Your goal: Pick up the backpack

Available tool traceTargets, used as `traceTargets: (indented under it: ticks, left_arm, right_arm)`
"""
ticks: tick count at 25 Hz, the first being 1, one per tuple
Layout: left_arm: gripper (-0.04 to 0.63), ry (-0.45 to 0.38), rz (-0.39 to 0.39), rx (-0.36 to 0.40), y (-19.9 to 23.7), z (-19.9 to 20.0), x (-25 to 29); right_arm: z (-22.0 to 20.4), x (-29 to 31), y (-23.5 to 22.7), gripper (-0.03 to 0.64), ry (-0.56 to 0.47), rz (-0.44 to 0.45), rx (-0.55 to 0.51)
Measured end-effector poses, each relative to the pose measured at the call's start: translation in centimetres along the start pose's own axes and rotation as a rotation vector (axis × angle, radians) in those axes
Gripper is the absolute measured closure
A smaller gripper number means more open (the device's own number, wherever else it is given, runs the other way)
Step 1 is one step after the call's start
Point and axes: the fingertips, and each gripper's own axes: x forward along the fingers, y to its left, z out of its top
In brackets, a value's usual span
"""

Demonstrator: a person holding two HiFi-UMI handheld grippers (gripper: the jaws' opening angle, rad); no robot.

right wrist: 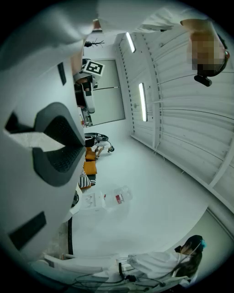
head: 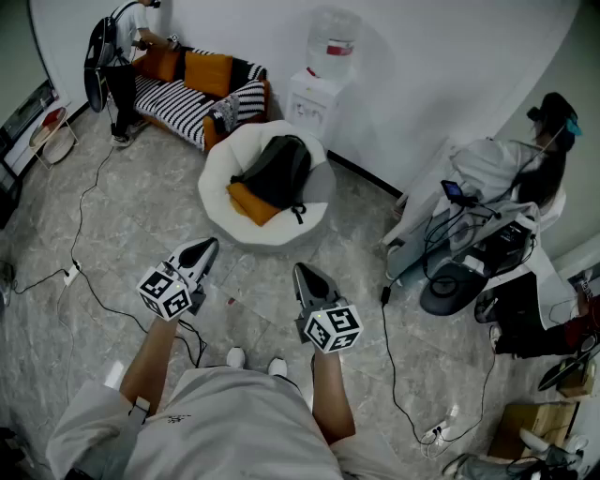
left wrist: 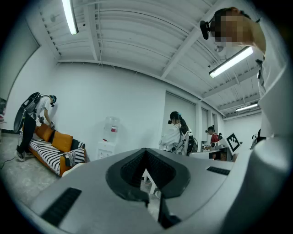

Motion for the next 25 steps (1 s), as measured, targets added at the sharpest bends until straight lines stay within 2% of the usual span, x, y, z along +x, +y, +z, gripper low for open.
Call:
traceTargets:
  ticks: [13,18,25]
  left_arm:
    - [0.594,-0.032,-0.049,-0.008,-0.7,1.4,-2.0]
    - [0.594,-0.037,-0.063,-0.016,-1.5,0.4,-3.2]
    - [0.594,-0.029,-0.085,-0.012,2.6,0.9,-3.3]
  right_arm:
    - [0.1,-0.4,3.5,0.611,-0.026,0.011,0.013]
    - [-0.4,-1.4,4.2,0.611,-0.045,0.002,0.019]
    - [-1.2,2.6,4.8,0.611,-0.022,-0.016,0.016]
